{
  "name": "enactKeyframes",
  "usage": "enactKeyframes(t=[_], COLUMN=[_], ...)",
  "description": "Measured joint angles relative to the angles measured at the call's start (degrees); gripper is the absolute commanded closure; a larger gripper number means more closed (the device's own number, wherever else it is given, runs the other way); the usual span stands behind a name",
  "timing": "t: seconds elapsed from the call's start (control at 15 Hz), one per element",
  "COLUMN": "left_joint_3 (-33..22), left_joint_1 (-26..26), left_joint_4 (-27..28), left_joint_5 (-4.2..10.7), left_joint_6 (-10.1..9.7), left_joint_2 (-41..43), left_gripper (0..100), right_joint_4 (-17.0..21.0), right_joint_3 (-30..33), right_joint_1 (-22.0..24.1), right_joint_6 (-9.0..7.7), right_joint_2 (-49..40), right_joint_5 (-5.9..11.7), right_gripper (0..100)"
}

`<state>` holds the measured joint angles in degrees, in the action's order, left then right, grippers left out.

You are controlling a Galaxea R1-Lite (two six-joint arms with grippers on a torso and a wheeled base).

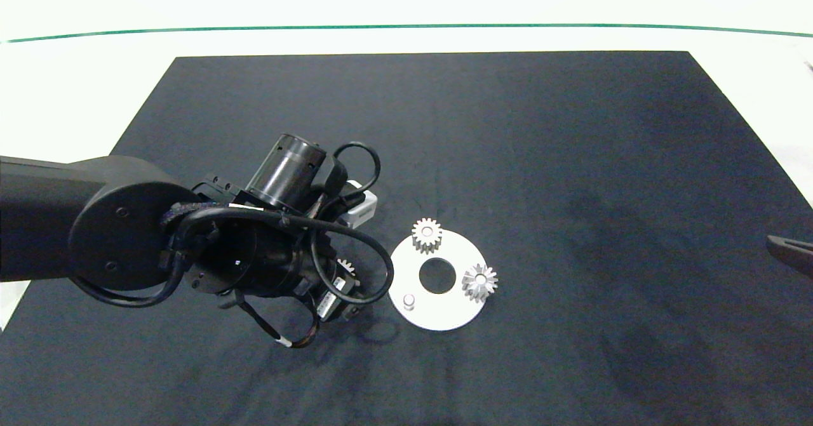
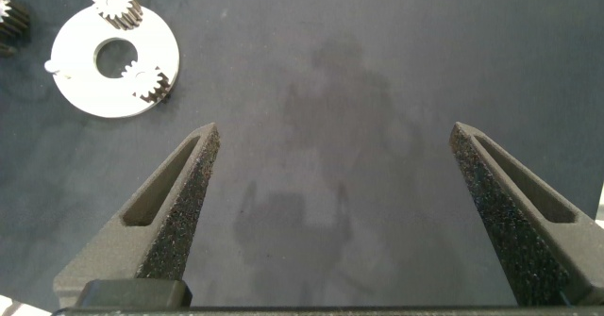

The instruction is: Install three planetary gears onto the carrier pins

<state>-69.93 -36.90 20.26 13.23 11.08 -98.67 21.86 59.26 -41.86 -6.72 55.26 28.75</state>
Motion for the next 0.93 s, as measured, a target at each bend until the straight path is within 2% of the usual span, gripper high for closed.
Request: enactKeyframes(t=[0.93], left_joint_3=[1.35], left_joint_1=[0.9], left_joint_4=[-2.99], left_joint_5=[-0.39], left_joint_6=[-0.67], left_joint_2=[-1.22], left_gripper=[28], right_joint_4=[0.0], right_joint_3=[-0.11], right_joint_1=[0.0], right_joint_6=[-0.45], right_joint_2=[0.0], right_joint_5=[0.05], right_gripper=[0])
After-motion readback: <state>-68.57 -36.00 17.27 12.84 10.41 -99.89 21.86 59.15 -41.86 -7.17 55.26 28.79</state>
